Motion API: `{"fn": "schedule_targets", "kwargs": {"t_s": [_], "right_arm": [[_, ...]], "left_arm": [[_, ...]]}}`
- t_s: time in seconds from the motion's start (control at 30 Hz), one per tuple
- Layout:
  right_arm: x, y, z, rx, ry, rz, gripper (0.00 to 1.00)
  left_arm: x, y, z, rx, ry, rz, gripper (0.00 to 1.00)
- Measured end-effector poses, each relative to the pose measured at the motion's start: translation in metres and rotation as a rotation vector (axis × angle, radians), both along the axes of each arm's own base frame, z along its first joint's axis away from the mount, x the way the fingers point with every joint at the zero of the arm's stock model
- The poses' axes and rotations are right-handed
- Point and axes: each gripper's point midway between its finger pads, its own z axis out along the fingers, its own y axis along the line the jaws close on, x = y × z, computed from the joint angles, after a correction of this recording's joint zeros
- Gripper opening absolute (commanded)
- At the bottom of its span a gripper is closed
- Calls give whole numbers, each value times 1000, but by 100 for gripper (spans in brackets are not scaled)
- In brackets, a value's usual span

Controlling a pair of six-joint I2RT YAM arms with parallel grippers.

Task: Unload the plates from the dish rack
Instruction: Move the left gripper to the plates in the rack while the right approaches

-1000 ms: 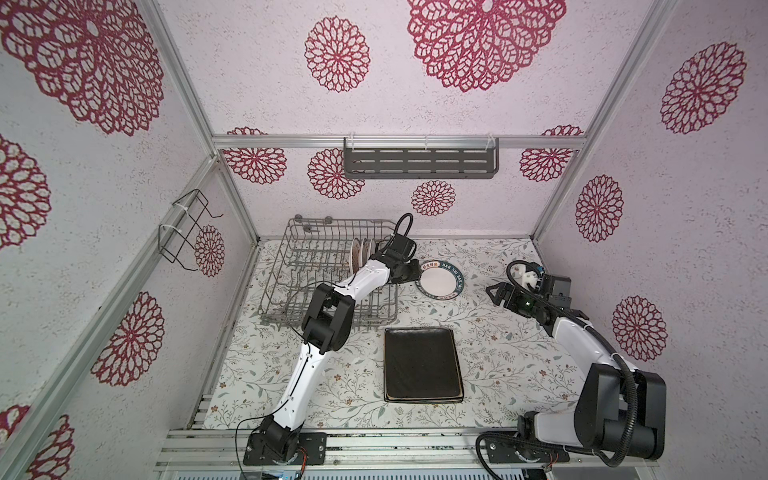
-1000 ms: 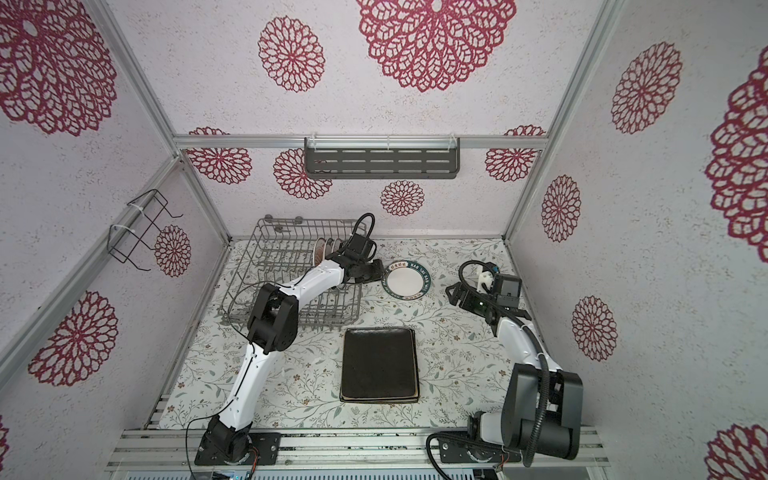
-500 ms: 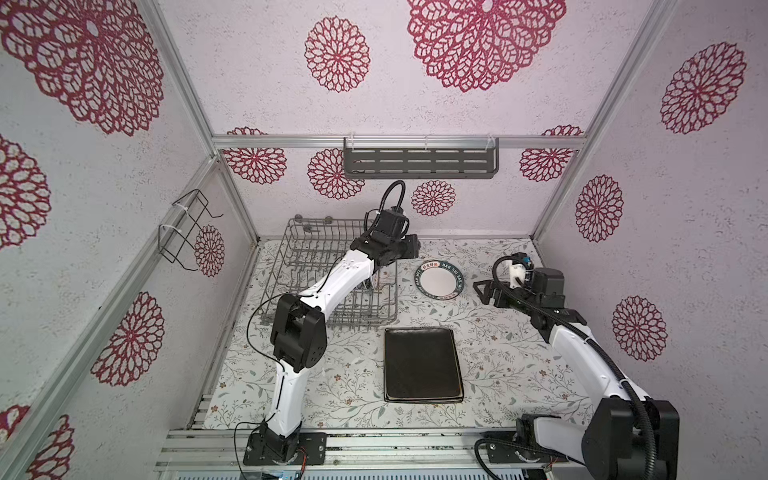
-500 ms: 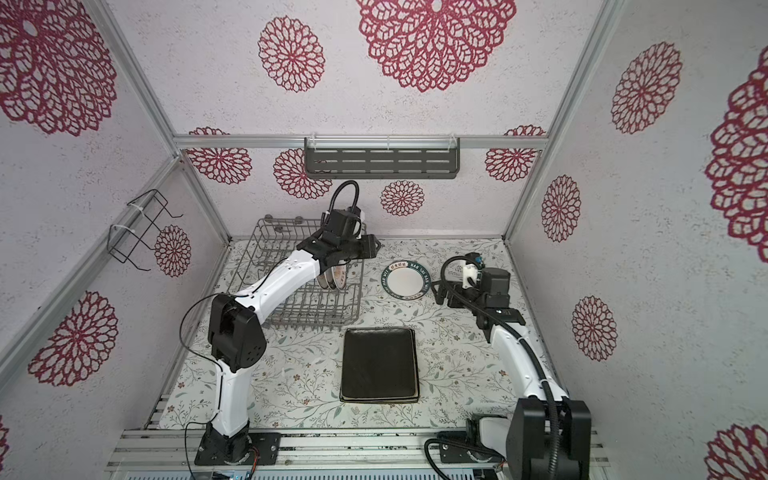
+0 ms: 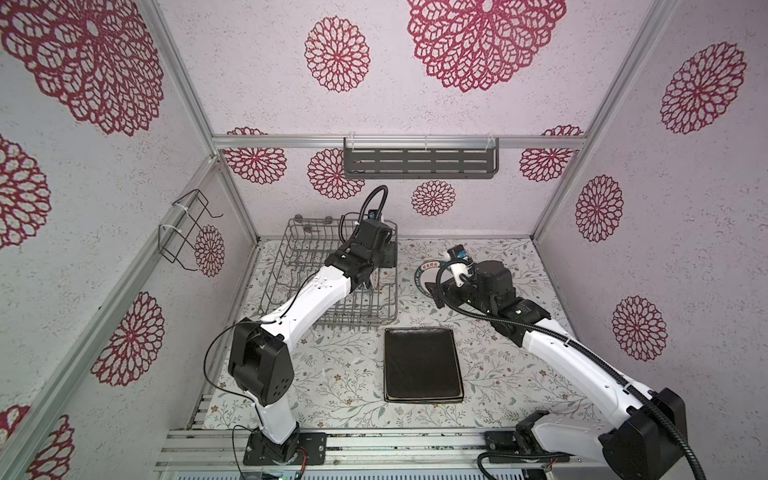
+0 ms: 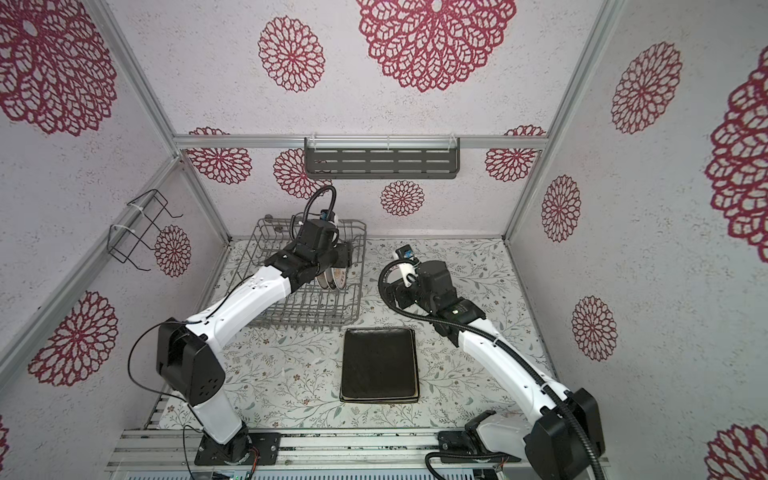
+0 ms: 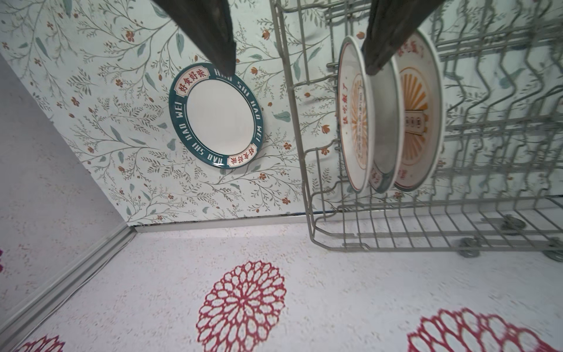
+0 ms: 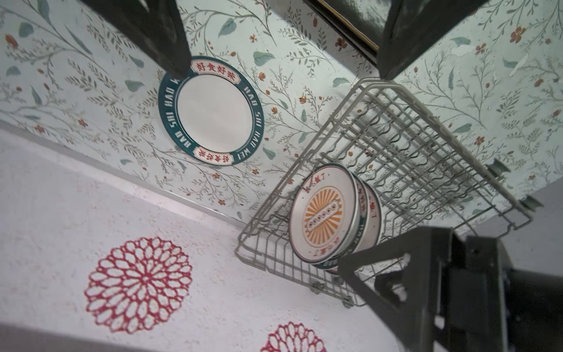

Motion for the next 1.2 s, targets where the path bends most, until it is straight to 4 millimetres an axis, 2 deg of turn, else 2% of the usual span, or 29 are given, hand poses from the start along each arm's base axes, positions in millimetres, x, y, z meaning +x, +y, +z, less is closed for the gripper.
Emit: {"fn": "schedule_targets", "kwargs": {"t_s": [0.07,0.17,0.4,0.53,0.7,1.03,1.2], "right_arm": [[-4,11,-5,-11,-5,35,99],[3,21,-8,-14,2,58,99],[6,42,-16,-16,30,116,96],[4,46,-16,-15,32,129,95],[5,48,-17,-17,34,132,94],[7,49,-27,-43,52,136,94],[12,53,-28,-55,53,138,94]], "left_arm": [[-5,11,9,16,-23,22,70],[-7,23,12,37,-35,50,70],[-3,63,-18,92,27,138,67],[1,82,-24,110,43,183,67],[6,90,-28,114,49,204,67],[20,98,-72,147,136,226,66],[26,104,-80,139,153,238,66]]}}
